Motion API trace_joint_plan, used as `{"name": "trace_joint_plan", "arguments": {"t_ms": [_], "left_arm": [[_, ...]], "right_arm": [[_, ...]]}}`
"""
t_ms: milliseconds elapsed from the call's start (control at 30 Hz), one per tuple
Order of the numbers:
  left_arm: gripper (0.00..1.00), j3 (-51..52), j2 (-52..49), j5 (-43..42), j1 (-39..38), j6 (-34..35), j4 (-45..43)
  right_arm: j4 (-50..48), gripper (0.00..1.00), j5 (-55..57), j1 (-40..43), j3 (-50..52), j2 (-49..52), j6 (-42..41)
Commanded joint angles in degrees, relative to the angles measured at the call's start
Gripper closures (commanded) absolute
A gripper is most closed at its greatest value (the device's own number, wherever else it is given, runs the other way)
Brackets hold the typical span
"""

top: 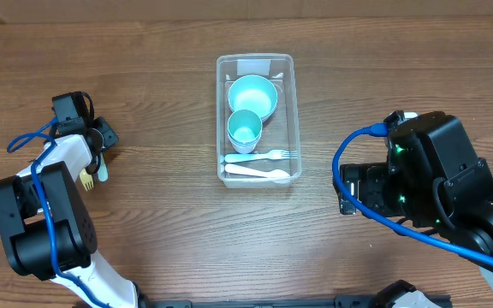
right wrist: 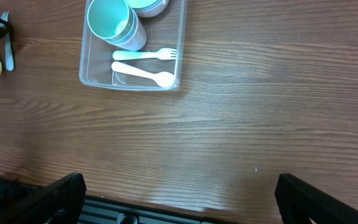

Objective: Pack container
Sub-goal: 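Move the left gripper back to the cutlery and grasp a mint fork, then lower the mint fork into the container and release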

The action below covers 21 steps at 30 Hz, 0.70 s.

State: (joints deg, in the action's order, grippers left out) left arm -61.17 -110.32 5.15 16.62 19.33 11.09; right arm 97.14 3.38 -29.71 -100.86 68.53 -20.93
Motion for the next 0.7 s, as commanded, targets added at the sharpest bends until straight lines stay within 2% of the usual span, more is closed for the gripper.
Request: {"name": "trace_joint_plan", "arguments": {"t_ms": [0, 167, 467, 667], "left_arm": [[0.80, 0.68, -2.69, -2.23, 0.17, 0.35, 0.87], [0.96, 0.68, -2.69, -2.25, 0.17, 0.37, 1.03], [0.96, -1.01, -1.88, -2.49, 0.17, 0.37, 5.11], [0.96, -3.74, 3.61, -3.74, 0.17, 0.31, 9.73]], "right_arm": [[-0.15, 0.00, 0.39, -0.20, -0.07, -0.22, -0.11], [-0.15, 0.00, 0.39, -0.20, -0.07, -0.22, -0.11], [-0.15, 0.00, 0.39, -0.20, -0.07, -0.22, -0.11], [-0.15, 0.00, 0.39, -0.20, -0.07, -0.22, -0.11]]}}
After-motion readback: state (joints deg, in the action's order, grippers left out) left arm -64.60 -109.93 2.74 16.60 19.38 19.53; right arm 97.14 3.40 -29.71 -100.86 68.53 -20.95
